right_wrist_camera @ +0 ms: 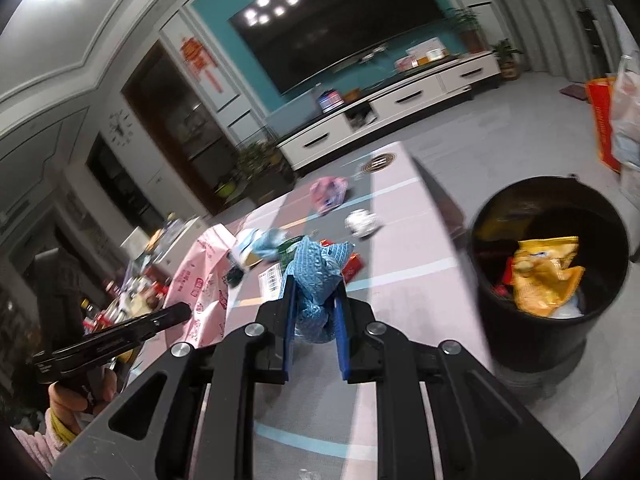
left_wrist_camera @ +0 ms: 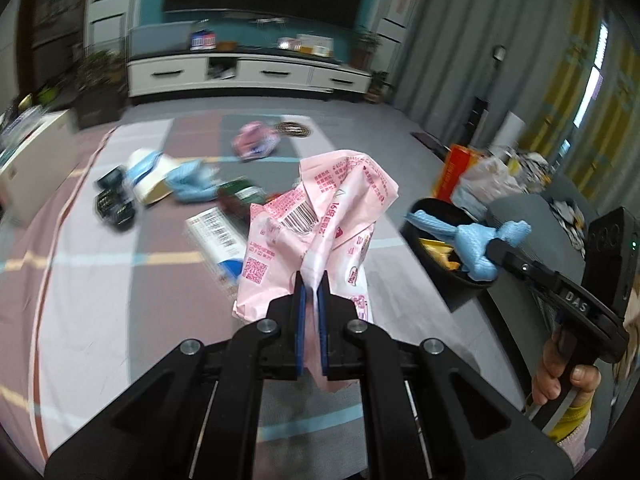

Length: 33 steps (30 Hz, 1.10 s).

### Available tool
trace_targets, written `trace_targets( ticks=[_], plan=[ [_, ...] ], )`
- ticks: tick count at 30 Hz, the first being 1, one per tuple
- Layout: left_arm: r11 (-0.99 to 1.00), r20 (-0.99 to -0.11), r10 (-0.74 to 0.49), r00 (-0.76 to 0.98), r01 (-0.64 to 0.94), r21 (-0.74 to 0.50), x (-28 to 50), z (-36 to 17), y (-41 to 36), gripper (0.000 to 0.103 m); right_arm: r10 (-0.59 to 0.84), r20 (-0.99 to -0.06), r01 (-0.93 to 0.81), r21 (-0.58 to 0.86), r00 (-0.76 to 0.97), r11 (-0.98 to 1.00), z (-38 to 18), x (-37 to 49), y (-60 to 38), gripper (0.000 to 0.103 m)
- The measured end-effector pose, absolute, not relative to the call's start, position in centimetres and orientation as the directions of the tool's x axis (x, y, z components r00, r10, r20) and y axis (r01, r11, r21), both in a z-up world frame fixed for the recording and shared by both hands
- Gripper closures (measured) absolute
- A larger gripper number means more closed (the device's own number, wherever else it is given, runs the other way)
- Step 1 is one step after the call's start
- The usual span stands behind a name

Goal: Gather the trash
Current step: 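Carry the blue cloth and pink bag over the black bin and open both tools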

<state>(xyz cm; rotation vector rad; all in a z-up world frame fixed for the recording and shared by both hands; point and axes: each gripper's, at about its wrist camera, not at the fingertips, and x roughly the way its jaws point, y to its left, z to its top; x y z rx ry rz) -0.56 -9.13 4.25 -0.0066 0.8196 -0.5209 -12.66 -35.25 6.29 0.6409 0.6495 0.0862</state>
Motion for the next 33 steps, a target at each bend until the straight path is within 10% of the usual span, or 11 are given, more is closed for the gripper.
trace_targets(
  ticks=[29,33],
  plan=[
    [0.656,-0.742,-0.564,0.363,0.743,-0.135,3.9,-0.9,-36.0,0.094,-0.044,-0.656,0.513,0.545,0.753,0.663,-1.8,-17.0,-48.5,0.082],
    [0.649,-0.745,-0.550,0.377,0.755,-0.096,3.8,-1.4,-37.0,0.074,-0.051,-0.665,0.525,0.538,0.745,0.659,-2.2,-16.7,-48.8,0.080]
  ],
)
